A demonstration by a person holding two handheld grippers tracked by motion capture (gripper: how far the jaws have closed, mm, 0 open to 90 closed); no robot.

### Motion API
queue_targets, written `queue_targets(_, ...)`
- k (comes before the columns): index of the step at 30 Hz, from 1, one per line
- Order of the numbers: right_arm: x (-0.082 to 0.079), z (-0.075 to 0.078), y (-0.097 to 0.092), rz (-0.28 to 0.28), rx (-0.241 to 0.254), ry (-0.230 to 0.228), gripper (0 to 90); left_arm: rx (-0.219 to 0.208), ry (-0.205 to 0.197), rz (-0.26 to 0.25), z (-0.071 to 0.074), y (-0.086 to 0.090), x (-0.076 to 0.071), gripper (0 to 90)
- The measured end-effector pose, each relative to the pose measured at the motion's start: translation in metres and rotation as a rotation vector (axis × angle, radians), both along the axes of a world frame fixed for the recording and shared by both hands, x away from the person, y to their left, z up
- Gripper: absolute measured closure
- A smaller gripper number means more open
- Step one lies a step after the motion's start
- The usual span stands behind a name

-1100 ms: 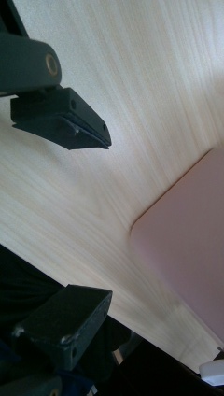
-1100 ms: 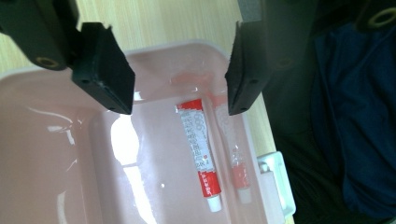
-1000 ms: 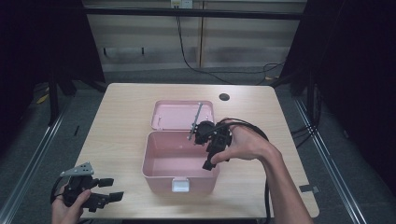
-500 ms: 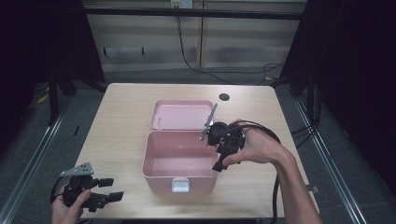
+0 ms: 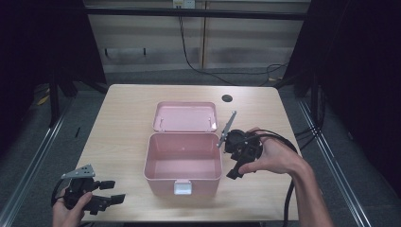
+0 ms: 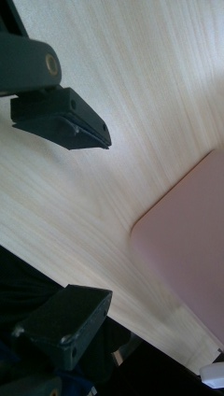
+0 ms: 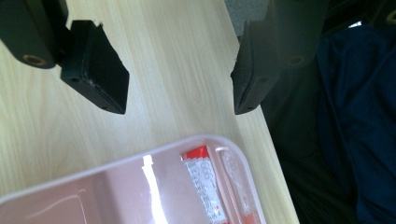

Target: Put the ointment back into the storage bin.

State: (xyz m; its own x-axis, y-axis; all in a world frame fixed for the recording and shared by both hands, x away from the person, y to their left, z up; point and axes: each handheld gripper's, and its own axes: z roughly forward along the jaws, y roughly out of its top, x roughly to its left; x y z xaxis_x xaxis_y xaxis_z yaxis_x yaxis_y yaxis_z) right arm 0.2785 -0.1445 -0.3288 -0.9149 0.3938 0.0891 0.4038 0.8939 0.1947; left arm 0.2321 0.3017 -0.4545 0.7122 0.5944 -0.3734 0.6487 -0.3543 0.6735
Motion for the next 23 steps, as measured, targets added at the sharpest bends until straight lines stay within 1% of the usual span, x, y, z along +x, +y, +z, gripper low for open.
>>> queue_targets(1, 0.000, -0.002, -0.003, 0.004, 0.004, -0.003, 36.8, 0.002, -0.001, 0.001, 0.000, 0.000, 0.000, 22.0)
queue_targets(2, -0.001, -0.004, -0.005, -0.007, 0.006, 0.001, 36.8, 0.004, -0.002, 0.001, 0.000, 0.000, 0.000, 22.0)
queue_targets(5, -0.003, -0.011, -0.011, -0.019, -0.003, 0.009, 36.8, -0.003, 0.002, 0.005, 0.000, 0.000, 0.000, 21.8)
queue_targets(7, -0.004, -0.017, -0.014, -0.015, 0.002, 0.016, 36.9, -0.001, 0.003, 0.009, 0.000, 0.001, 0.000, 21.7)
queue_targets(12, -0.007, -0.029, -0.020, -0.030, -0.010, 0.025, 37.0, -0.004, 0.003, 0.005, 0.000, 0.000, 0.000, 21.7)
queue_targets(15, -0.009, -0.035, -0.023, -0.035, -0.010, 0.017, 37.1, 0.000, 0.002, 0.003, 0.000, 0.000, 0.001, 21.7)
queue_targets(17, -0.010, -0.042, -0.027, -0.049, -0.008, 0.015, 37.1, 0.000, 0.002, 0.000, 0.000, 0.000, 0.001, 21.7)
queue_targets(20, -0.011, -0.053, -0.032, -0.071, -0.005, 0.019, 37.0, -0.007, 0.008, 0.010, -0.001, 0.000, 0.001, 21.7)
queue_targets(23, -0.012, -0.060, -0.036, -0.091, -0.008, 0.019, 36.1, -0.006, 0.006, 0.004, 0.000, 0.000, 0.000, 21.7)
